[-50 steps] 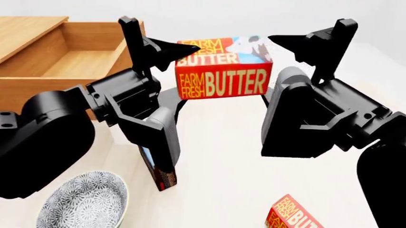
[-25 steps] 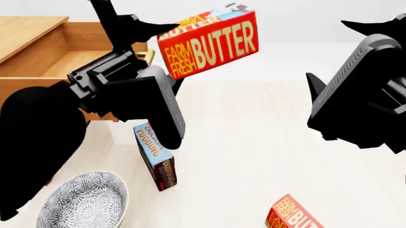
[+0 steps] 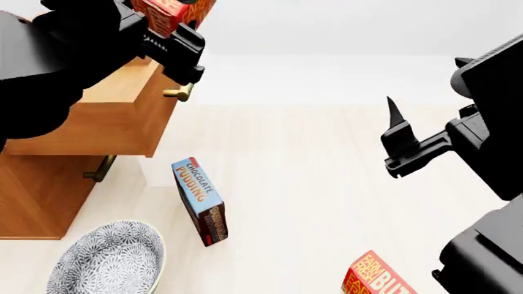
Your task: Put the butter at the front in the top drawer of the cabinet and close it.
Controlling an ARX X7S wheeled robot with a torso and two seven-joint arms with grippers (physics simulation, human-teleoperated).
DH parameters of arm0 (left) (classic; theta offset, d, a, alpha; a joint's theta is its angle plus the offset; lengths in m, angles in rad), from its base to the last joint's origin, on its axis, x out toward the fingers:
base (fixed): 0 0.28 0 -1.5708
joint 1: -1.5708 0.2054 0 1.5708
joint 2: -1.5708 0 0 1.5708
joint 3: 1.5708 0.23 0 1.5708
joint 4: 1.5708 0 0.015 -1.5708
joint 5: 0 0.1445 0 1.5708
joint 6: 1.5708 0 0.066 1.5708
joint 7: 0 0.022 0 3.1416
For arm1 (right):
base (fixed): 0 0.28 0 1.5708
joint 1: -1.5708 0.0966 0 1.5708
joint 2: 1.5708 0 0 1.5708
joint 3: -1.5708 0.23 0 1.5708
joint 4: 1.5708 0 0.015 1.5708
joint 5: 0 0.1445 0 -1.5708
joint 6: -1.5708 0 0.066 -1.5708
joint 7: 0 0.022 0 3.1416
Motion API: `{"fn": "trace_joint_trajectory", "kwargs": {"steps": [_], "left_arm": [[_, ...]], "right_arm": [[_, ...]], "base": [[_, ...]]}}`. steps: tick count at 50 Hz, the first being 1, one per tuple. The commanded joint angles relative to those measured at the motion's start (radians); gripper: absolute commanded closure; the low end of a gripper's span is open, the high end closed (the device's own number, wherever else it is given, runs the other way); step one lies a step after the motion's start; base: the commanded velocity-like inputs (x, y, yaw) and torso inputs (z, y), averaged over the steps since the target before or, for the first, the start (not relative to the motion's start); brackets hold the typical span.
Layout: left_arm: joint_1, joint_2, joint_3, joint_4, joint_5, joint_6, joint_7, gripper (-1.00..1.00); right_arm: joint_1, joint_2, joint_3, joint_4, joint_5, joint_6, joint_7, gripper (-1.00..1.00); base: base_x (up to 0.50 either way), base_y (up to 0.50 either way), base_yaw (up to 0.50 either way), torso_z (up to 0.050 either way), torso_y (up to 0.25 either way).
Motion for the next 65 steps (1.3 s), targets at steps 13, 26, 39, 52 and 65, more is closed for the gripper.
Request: {"fn": "trace_joint_trajectory", "kwargs": {"steps": [13, 26, 39, 52, 65], "left_arm": [[-0.157, -0.026, -0.058, -0.443, -0.476, -0.079, -0.463, 1.0], [-0.278, 0.01, 0.07, -0.792, -0.28, 0.056, -0.304, 1.0], [-0.473, 0.194, 0.336, -1.397, 0.014, 0.27, 0.088, 1.0], [-0.489, 0.315, -0.032, -1.628, 0.536, 0.24, 0.199, 1.0], [-0.416, 0.33, -0.461, -1.629, 0.906, 0.295, 0.131, 1.0]], "right_arm": [[0.059, -0.321, 0.269, 0.208, -0.326, 0.059, -0.282, -1.0], [0.033, -0.318, 0.257, 0.17, -0.305, 0.059, -0.283, -1.0], [0.044, -0.332, 0.309, 0.174, -0.285, 0.059, -0.283, -1.0], [0.011, -0.325, 0.302, 0.132, -0.262, 0.06, -0.283, -1.0], [-0.028, -0.315, 0.318, 0.097, -0.242, 0.06, -0.283, -1.0]], "base": [[0.0, 0.0, 0.0, 0.0, 0.002], [0.0, 0.0, 0.0, 0.001, 0.001], [0.0, 0.0, 0.0, 0.0, 0.002], [0.0, 0.0, 0.0, 0.001, 0.002], [0.0, 0.0, 0.0, 0.0, 0.001]]}}
